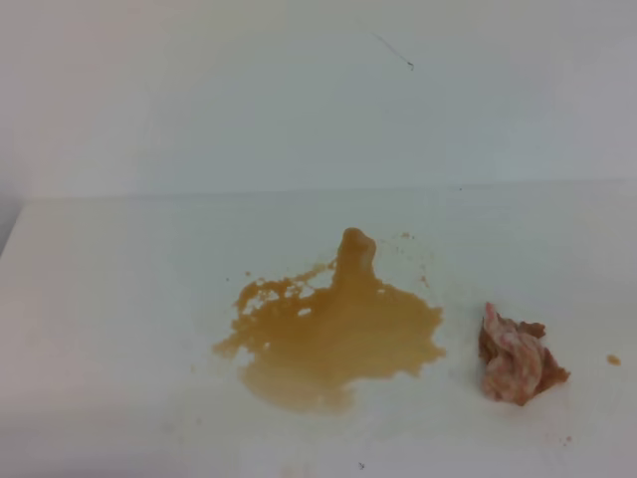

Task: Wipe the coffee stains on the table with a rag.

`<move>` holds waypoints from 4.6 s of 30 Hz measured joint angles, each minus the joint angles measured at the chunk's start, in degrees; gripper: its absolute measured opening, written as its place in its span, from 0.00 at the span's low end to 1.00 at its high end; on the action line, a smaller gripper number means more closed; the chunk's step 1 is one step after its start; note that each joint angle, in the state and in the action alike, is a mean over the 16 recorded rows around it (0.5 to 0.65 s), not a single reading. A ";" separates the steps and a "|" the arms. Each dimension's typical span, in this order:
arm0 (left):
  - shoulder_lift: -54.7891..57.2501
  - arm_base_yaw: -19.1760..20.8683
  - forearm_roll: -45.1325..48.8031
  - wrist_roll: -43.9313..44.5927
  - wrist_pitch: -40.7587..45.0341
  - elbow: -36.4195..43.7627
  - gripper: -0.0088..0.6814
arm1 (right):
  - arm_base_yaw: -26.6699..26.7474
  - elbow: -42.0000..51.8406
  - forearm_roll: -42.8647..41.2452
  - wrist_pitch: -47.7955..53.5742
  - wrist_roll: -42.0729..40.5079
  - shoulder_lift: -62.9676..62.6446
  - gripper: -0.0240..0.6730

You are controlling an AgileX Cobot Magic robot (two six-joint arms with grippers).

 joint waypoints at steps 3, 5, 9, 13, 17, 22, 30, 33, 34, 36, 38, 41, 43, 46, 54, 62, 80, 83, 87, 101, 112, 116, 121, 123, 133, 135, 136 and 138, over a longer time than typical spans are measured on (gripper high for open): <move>0.00 0.00 0.00 0.00 0.00 0.00 0.01 | 0.00 -7.08 1.39 10.17 -2.54 7.66 0.03; 0.00 0.00 0.00 0.00 0.00 0.00 0.01 | 0.00 -11.70 3.55 17.16 -6.47 13.62 0.03; -0.10 0.00 0.00 0.00 0.00 0.00 0.01 | 0.00 -20.14 10.85 30.04 -16.95 26.06 0.03; -0.10 0.00 0.00 0.00 0.00 0.00 0.01 | 0.00 -26.48 21.61 40.07 -31.23 38.10 0.03; -0.21 0.00 0.00 0.00 0.00 0.00 0.01 | 0.14 -30.78 32.63 45.68 -45.70 48.48 0.03; -0.21 0.00 0.00 0.00 0.00 0.00 0.01 | 1.50 -34.56 41.66 47.92 -56.13 58.95 0.06; -0.42 -0.01 0.00 0.00 0.00 0.00 0.01 | 6.26 -41.13 41.13 48.69 -59.85 72.33 0.31; -0.42 -0.01 0.00 0.00 0.00 0.00 0.01 | 8.06 -43.75 38.41 48.59 -58.22 76.58 0.44; -0.52 -0.01 0.00 0.00 0.00 0.00 0.01 | 8.58 -44.55 37.49 48.54 -57.59 77.92 0.48; -0.62 -0.01 0.00 0.00 0.00 0.00 0.01 | 9.46 -45.99 35.78 48.33 -56.21 80.48 0.55; -0.62 -0.01 0.00 0.00 0.00 0.00 0.01 | 10.10 -47.16 34.30 47.90 -54.78 82.92 0.62; -0.62 -0.01 0.00 0.00 0.00 0.00 0.01 | 10.77 -48.34 32.64 46.90 -52.98 86.40 0.68; -0.62 -0.01 0.00 0.00 0.00 0.00 0.01 | 11.19 -48.84 31.62 46.11 -52.11 88.62 0.70; -0.62 -0.01 0.00 0.00 0.00 0.00 0.01 | 11.92 -49.23 29.95 44.90 -51.18 91.72 0.71; -0.73 -0.01 0.00 0.00 0.00 0.00 0.01 | 13.78 -49.42 25.70 41.65 -48.37 98.79 0.67; -0.94 -0.01 0.00 0.00 0.00 0.00 0.01 | 14.41 -50.51 23.13 41.03 -46.13 102.87 0.41; -1.67 -0.02 0.00 0.00 0.00 0.00 0.01 | 14.61 -82.93 24.87 46.98 -46.96 114.46 0.10; -1.67 -0.02 0.00 0.00 0.00 0.00 0.01 | 14.90 -90.33 25.87 47.89 -48.10 119.20 0.10; -1.67 -0.02 0.00 0.00 0.00 0.00 0.01 | 15.53 -98.87 28.00 48.36 -49.85 125.74 0.10; -1.67 -0.02 -0.01 0.00 0.00 0.28 0.01 | 18.75 -111.69 36.21 48.33 -54.59 138.72 0.10; -1.67 -0.02 -0.01 0.00 -0.06 0.71 0.01 | 23.07 -112.02 38.70 51.51 -56.34 139.26 0.10; -1.67 -0.02 -0.02 0.00 -0.06 1.13 0.01 | 24.85 -112.07 38.91 53.77 -56.49 139.21 0.10; -1.67 -0.02 -0.03 0.00 -0.06 1.83 0.01 | 27.05 -112.10 39.16 57.10 -56.53 139.12 0.10; -1.67 -0.02 -0.04 0.00 -0.06 2.12 0.01 | 27.90 -112.12 39.25 58.48 -56.51 139.07 0.10; -1.67 -0.02 -0.04 0.00 0.00 2.26 0.01 | 30.76 -112.05 37.22 62.68 -53.99 138.07 0.10; -1.67 -0.02 -0.04 0.00 0.00 2.26 0.01 | 30.84 -111.98 35.45 62.90 -52.58 137.34 0.10; -1.67 -0.02 -0.04 0.00 0.00 2.26 0.01 | 30.79 -111.94 34.52 62.89 -51.86 136.85 0.10; -1.67 -0.02 -0.04 0.00 0.00 2.26 0.01 | 30.54 -111.86 32.66 62.72 -50.46 135.64 0.10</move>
